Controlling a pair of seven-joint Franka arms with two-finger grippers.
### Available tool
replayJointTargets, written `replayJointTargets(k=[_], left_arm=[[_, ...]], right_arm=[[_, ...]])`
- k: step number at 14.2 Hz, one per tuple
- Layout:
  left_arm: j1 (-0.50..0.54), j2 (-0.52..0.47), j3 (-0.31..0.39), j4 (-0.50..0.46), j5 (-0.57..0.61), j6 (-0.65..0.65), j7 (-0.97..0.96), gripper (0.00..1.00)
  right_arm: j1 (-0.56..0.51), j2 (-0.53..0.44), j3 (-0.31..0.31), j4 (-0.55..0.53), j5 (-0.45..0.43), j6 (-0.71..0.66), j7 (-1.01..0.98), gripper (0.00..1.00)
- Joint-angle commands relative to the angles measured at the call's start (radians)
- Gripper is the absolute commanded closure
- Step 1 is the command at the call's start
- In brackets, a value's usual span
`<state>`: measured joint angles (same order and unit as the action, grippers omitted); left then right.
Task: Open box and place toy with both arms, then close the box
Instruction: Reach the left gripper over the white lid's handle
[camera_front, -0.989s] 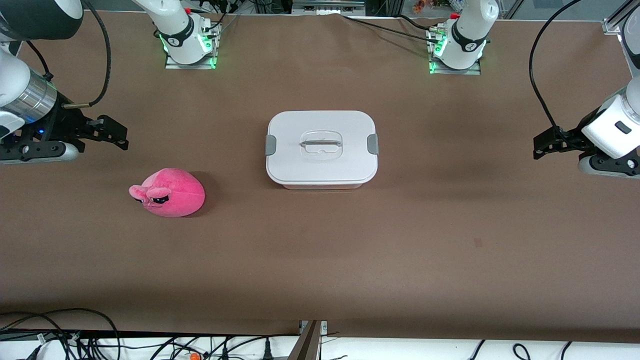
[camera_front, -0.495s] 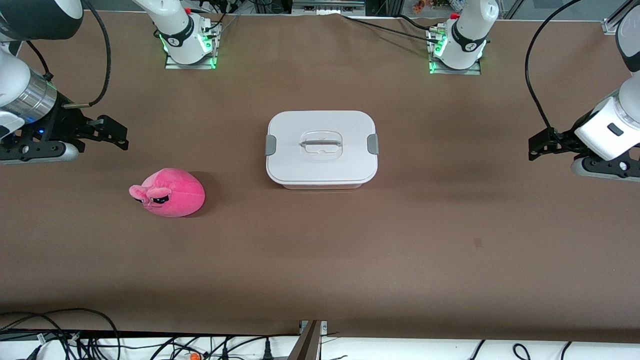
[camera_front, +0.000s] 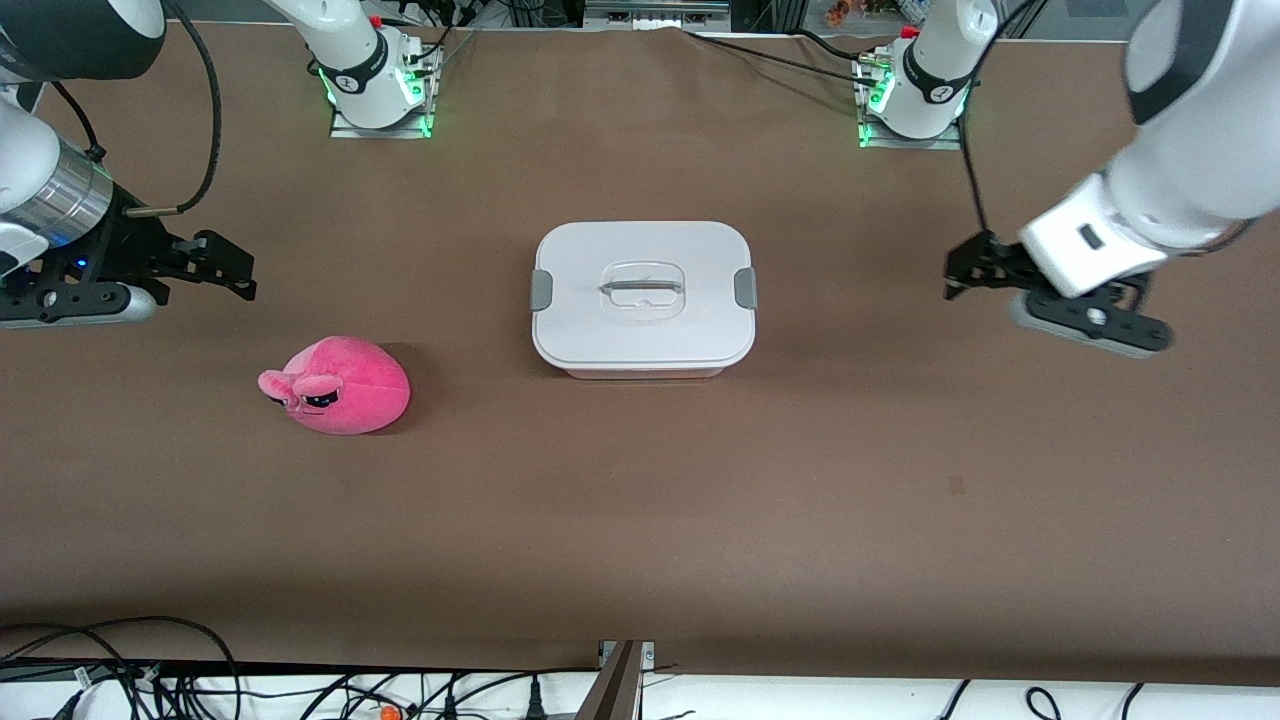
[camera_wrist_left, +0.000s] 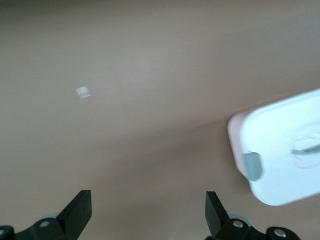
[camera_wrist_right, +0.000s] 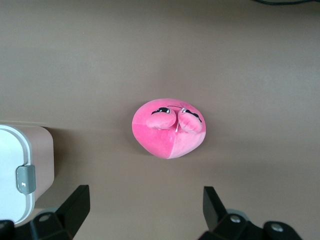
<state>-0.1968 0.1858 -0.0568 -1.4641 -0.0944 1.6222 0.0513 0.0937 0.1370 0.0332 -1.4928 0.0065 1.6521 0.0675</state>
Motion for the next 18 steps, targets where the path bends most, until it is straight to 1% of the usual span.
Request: replayJointTargets(k=[1,2,4,6,7,8,9,10,11,13,15,16,18], left_arm=[[-0.137,0.044,0.008,0.031,-0.019,-0.005,0.001,0.0],[-0.185,0.058,0.008,0.041,-0.021,-0.004,0.013,0.0],[-0.284,0.118,0.006,0.076,-0.036,0.014,0.118,0.0],[-0.357,0.179,0.008,0.102,-0.079,0.088,0.208,0.0],[-0.393,0.201,0.008,0.1,-0.077,0.097,0.234,0.0],[-0.439,0.233,0.009,0.102,-0.071,0.105,0.264,0.0],[-0.482,0.266,0.012,0.1,-0.042,0.152,0.298,0.0],[-0.515,0.291,0.009,0.1,0.026,0.212,0.339,0.0],[-0.523,0.314,0.008,0.096,0.062,0.252,0.36,0.0],[-0.536,0.348,0.008,0.096,0.073,0.271,0.421,0.0],[-0.587,0.365,0.011,0.073,0.105,0.316,0.441,0.0],[-0.59,0.369,0.009,0.061,0.146,0.324,0.443,0.0],[-0.605,0.369,0.009,0.038,0.168,0.323,0.444,0.0]], right_arm=[[-0.003,-0.002,-0.001,0.005,0.001,0.003,-0.002,0.0],[-0.003,-0.002,-0.001,0.005,0.001,0.003,-0.002,0.0],[-0.003,-0.002,-0.001,0.005,0.001,0.003,-0.002,0.0],[-0.003,-0.002,-0.001,0.005,0.001,0.003,-0.002,0.0],[-0.003,-0.002,-0.001,0.005,0.001,0.003,-0.002,0.0],[-0.003,-0.002,-0.003,0.005,0.001,0.003,-0.005,0.0],[-0.003,-0.002,-0.001,0.005,0.001,0.003,-0.002,0.0],[-0.005,-0.002,-0.001,0.005,0.001,0.003,-0.002,0.0],[-0.005,-0.002,-0.001,0.005,0.001,0.003,-0.002,0.0],[-0.005,-0.002,-0.003,0.005,0.001,0.003,-0.002,0.0],[-0.005,-0.002,-0.003,0.005,0.001,0.003,-0.005,0.0],[-0.005,-0.002,-0.003,0.005,0.001,0.003,-0.002,0.0],[-0.005,-0.002,-0.003,0.005,0.001,0.003,-0.002,0.0]])
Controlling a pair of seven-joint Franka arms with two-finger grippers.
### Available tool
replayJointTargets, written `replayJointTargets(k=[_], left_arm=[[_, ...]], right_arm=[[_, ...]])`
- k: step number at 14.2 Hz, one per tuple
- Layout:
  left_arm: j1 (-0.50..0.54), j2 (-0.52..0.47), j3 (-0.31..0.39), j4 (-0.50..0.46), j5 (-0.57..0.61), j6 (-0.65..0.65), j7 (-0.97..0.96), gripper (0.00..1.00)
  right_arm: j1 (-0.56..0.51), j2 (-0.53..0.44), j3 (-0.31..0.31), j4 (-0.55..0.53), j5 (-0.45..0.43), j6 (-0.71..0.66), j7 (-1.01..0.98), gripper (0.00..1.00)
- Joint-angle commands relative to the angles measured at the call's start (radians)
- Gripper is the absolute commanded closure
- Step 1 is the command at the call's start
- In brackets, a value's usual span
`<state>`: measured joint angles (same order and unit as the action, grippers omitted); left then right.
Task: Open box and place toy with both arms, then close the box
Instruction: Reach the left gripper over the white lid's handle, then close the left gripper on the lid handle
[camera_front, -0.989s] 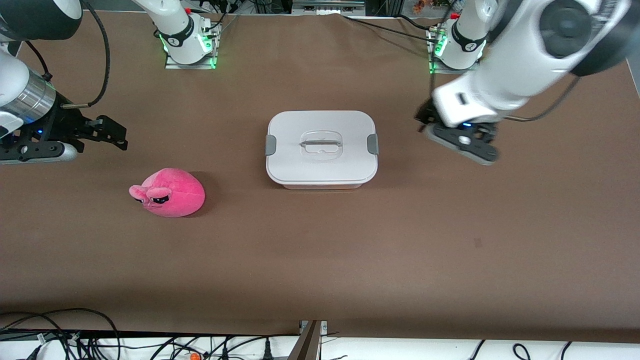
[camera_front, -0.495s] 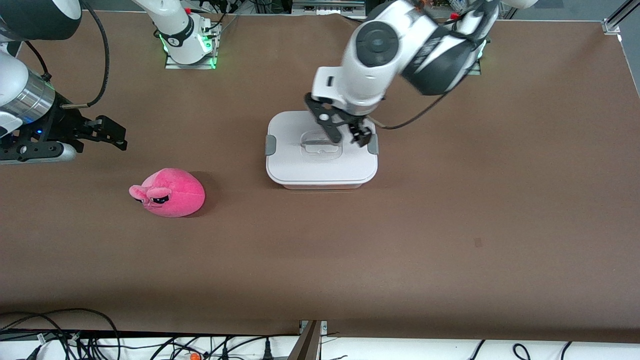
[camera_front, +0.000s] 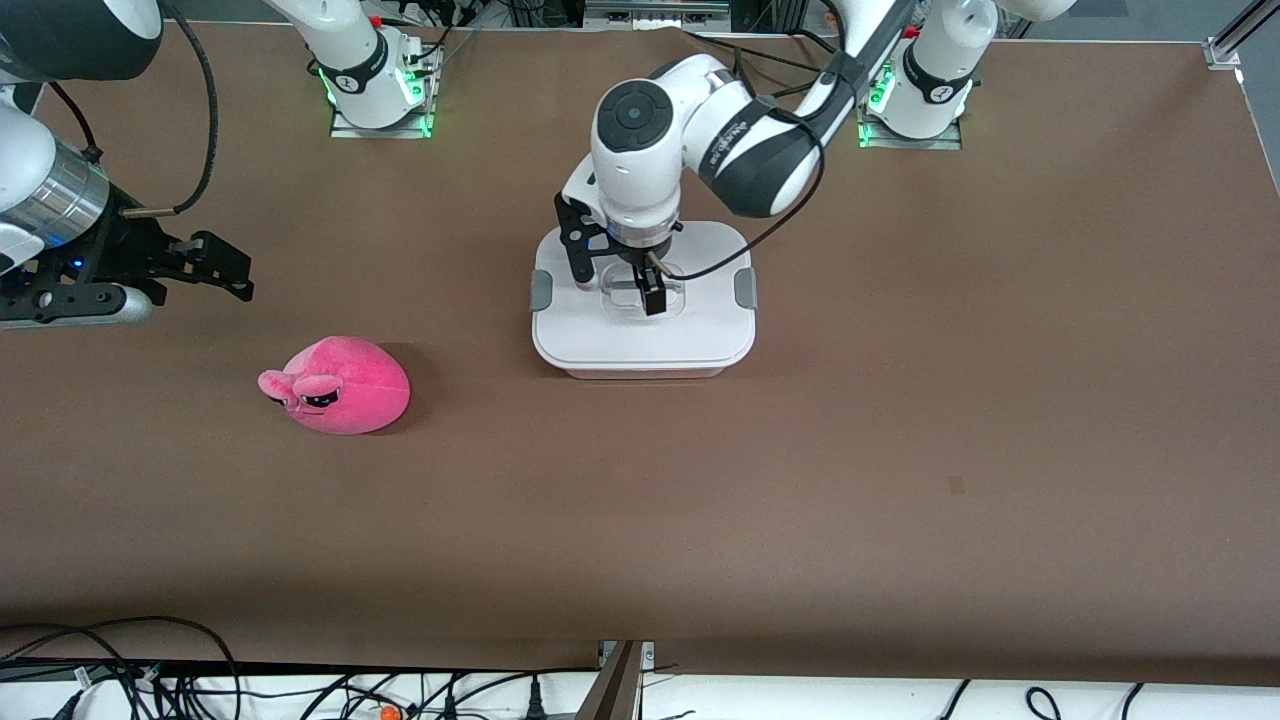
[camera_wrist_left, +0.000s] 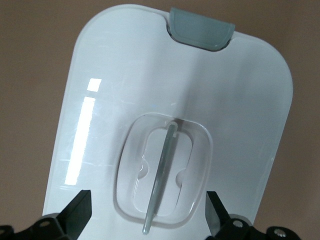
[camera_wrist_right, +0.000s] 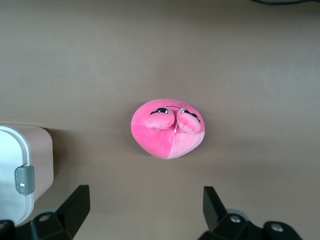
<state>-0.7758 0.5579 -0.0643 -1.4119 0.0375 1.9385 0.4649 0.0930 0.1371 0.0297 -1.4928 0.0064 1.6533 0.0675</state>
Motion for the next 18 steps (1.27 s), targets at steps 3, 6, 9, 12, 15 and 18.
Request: replayJointTargets(k=[3,6,9,12,15,18], left_arm=[[-0.045,-0.003,0.017,-0.044,0.065,0.01,0.018,0.0],[-0.069,-0.003,0.018,-0.062,0.067,0.004,0.011,0.0],[-0.072,-0.01,0.017,-0.061,0.075,-0.01,0.006,0.33],[-0.074,-0.01,0.017,-0.05,0.073,-0.018,-0.006,0.97],[-0.066,-0.015,0.017,-0.044,0.076,-0.018,0.006,1.0],[-0.062,-0.016,0.018,-0.019,0.076,-0.035,0.006,1.0]], right_arm=[[-0.004,-0.001,-0.001,0.005,0.001,0.002,-0.005,0.0],[-0.004,-0.001,-0.001,0.005,0.001,0.002,-0.005,0.0],[-0.006,-0.001,-0.001,0.005,0.001,0.002,-0.002,0.0],[-0.006,-0.001,-0.002,0.005,0.003,0.003,-0.005,0.0],[-0.006,-0.001,-0.002,0.005,0.003,0.002,-0.005,0.0],[-0.006,-0.001,-0.002,0.003,0.001,0.002,-0.005,0.0]])
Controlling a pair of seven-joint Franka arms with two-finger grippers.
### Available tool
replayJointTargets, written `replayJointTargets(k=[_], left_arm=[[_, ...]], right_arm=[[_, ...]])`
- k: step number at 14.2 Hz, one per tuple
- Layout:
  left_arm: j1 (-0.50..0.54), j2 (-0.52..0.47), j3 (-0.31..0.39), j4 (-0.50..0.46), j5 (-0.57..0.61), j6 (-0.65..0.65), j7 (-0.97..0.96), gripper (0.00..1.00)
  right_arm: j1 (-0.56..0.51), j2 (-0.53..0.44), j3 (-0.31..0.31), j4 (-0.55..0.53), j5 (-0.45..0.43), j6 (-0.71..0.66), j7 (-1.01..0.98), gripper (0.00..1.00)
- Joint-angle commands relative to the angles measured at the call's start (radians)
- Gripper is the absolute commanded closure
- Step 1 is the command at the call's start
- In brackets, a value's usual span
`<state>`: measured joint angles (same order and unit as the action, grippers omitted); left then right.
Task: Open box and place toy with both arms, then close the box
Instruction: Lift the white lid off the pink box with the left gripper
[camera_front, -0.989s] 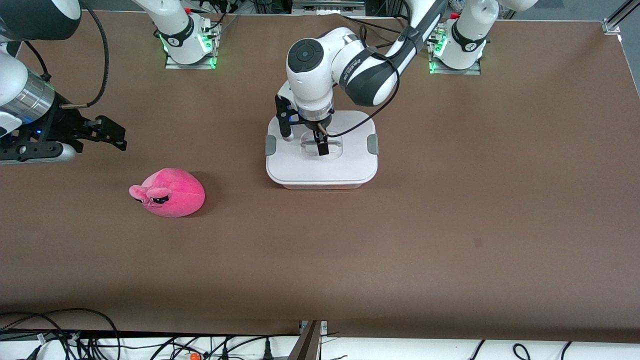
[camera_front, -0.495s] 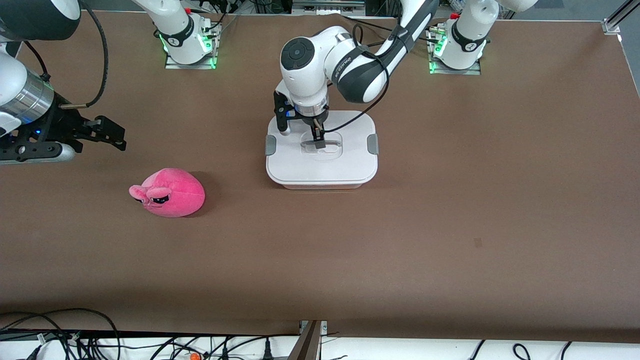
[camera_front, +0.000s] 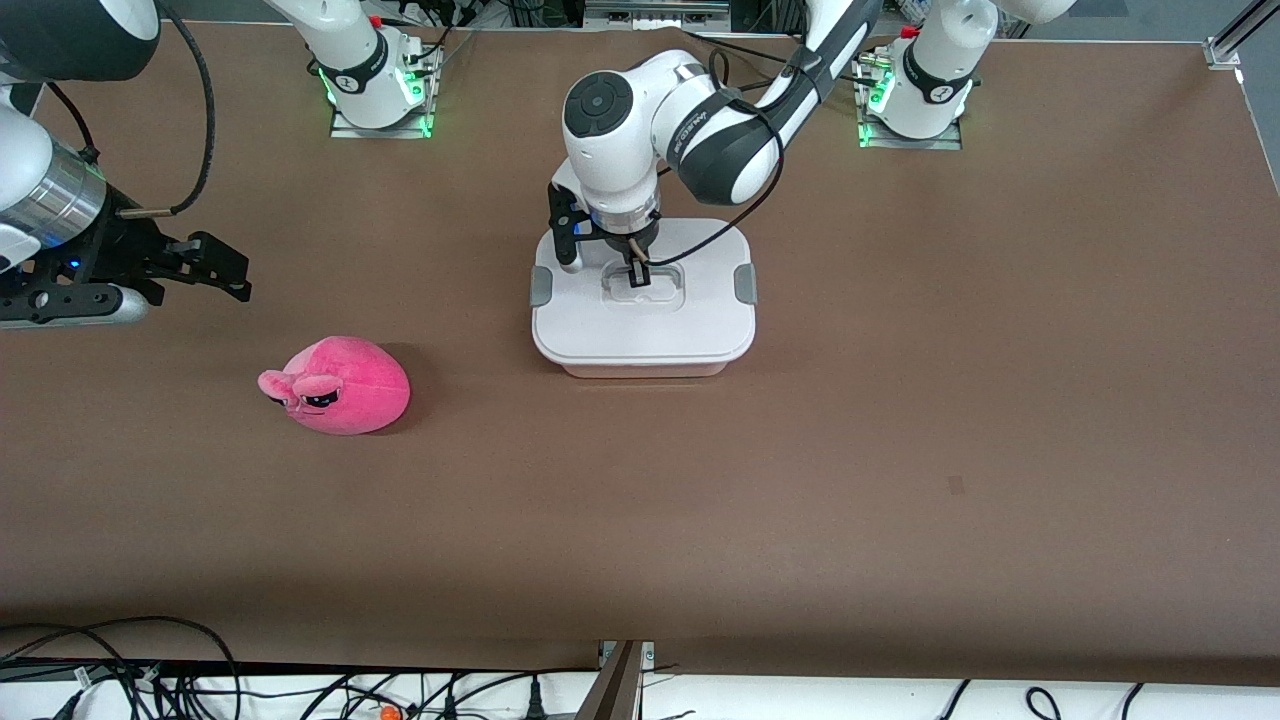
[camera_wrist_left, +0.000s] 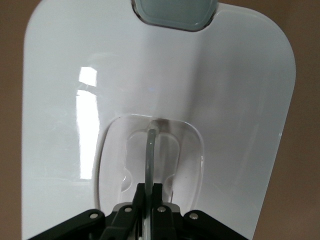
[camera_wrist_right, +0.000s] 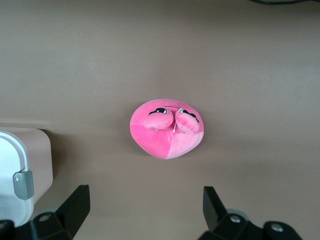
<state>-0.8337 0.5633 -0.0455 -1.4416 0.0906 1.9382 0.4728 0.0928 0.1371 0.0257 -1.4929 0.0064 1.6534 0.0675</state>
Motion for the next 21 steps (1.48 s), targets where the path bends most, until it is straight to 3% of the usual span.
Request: replayJointTargets(k=[1,5,8,15,21], left_arm=[[-0.004,-0.022,-0.001,0.027,0.023,-0.048,0.001,1.0],[0.014,-0.023,0.007,0.056,0.009,-0.099,0.061,1.0],[0.059,-0.023,0.007,0.153,-0.009,-0.229,0.133,1.0],[0.359,-0.097,0.009,0.197,-0.031,-0.459,0.326,1.0],[0.62,-0.117,0.01,0.259,-0.032,-0.485,0.598,1.0]], right_arm=[[-0.005,-0.001,0.002,0.005,0.003,0.002,-0.005,0.0],[-0.005,-0.001,0.002,0.003,0.001,0.002,-0.005,0.0],[-0.005,-0.001,0.002,0.003,0.003,0.002,-0.005,0.0],[-0.007,-0.001,0.002,0.003,0.003,0.002,-0.005,0.0],[-0.005,-0.001,0.002,0.003,0.001,0.002,-0.005,0.0]])
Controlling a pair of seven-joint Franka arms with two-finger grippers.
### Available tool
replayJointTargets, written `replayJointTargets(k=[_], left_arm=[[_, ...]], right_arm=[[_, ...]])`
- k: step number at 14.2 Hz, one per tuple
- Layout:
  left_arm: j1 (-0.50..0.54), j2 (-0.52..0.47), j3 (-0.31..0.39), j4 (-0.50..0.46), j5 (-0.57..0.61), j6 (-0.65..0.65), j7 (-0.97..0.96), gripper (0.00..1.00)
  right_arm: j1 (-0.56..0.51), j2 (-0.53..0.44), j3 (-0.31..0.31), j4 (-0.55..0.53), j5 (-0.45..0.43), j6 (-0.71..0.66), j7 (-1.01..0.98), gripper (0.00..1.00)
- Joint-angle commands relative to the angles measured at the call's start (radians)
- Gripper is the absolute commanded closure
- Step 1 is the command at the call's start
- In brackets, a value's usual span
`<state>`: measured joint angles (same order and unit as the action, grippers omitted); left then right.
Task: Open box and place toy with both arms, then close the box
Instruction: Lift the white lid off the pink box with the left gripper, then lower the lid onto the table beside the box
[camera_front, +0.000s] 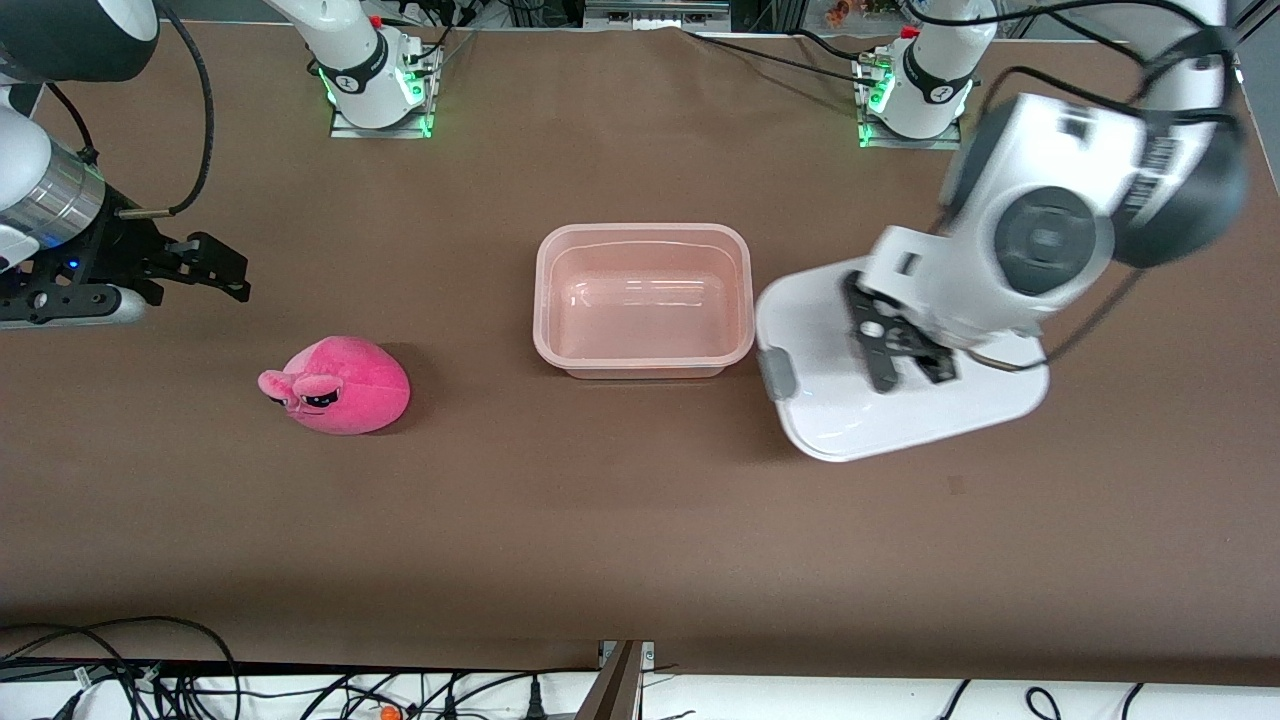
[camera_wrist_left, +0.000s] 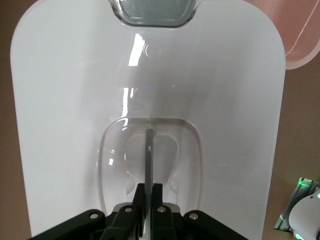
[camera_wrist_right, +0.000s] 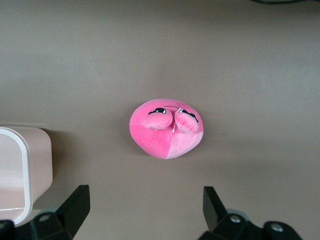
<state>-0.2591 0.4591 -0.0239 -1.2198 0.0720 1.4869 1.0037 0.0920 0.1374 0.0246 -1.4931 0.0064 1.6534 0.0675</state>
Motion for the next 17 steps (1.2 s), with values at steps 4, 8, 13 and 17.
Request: replayJointTargets(k=[4,8,13,17], left_arm=[[0.161,-0.011,-0.01,0.06,0.02,-0.063,0.2,1.0],[0.247,-0.011,-0.01,0.062,0.089,-0.071,0.288,1.0],[0.288,-0.004,-0.01,0.059,0.091,-0.069,0.335,1.0],[0.285,-0.004,-0.01,0.059,0.103,-0.069,0.334,1.0]], right_arm=[[-0.005,-0.001,0.003,0.004,0.003,0.003,-0.002,0.0],[-0.003,-0.002,0.003,0.004,0.001,0.002,-0.005,0.0],[-0.002,-0.005,0.006,0.004,0.001,0.0,-0.002,0.0],[0.003,-0.007,0.009,0.004,0.001,0.0,-0.002,0.0]])
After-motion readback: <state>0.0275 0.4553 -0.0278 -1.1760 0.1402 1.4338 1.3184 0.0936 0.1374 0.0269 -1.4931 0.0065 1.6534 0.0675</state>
